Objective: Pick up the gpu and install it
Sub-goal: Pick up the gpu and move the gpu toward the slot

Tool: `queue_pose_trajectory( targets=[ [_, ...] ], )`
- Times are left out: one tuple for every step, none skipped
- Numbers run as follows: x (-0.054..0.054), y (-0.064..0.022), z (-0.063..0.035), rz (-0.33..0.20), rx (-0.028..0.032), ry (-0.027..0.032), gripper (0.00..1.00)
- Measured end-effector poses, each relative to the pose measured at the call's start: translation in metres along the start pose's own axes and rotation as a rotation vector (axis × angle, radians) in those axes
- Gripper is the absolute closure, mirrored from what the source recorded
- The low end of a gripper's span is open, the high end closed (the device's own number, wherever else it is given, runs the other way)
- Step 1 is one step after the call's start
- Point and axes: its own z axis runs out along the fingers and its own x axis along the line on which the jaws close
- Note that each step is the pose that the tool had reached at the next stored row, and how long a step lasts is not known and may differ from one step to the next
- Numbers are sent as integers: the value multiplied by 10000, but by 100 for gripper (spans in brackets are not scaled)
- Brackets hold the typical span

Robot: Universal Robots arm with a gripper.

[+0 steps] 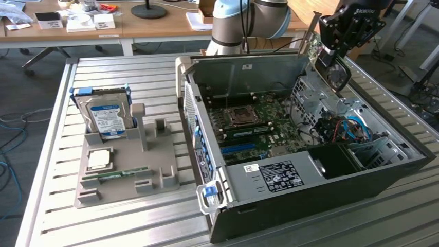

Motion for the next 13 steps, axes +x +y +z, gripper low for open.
queue_pose_trajectory(
  targets=[
    [-9, 0, 0, 0, 0, 0, 73],
    [-18, 1, 1, 0, 0, 0, 73],
    [-28, 1, 1, 0, 0, 0, 73],
    [-36, 2, 1, 0, 1, 0, 73],
    [-45, 2, 1, 0, 0, 0, 73],
    [-54, 3, 1, -1, 0, 0, 73],
    [-61, 3, 2, 0, 0, 0, 73],
    [-69, 4, 2, 0, 0, 0, 73],
    [-77, 4, 2, 0, 0, 0, 73],
    [-85, 4, 2, 0, 0, 0, 73],
    [-94, 5, 2, -1, 0, 0, 73],
    [-104, 5, 3, -1, 0, 0, 73],
    [-111, 6, 3, 0, 0, 0, 73]
  ],
)
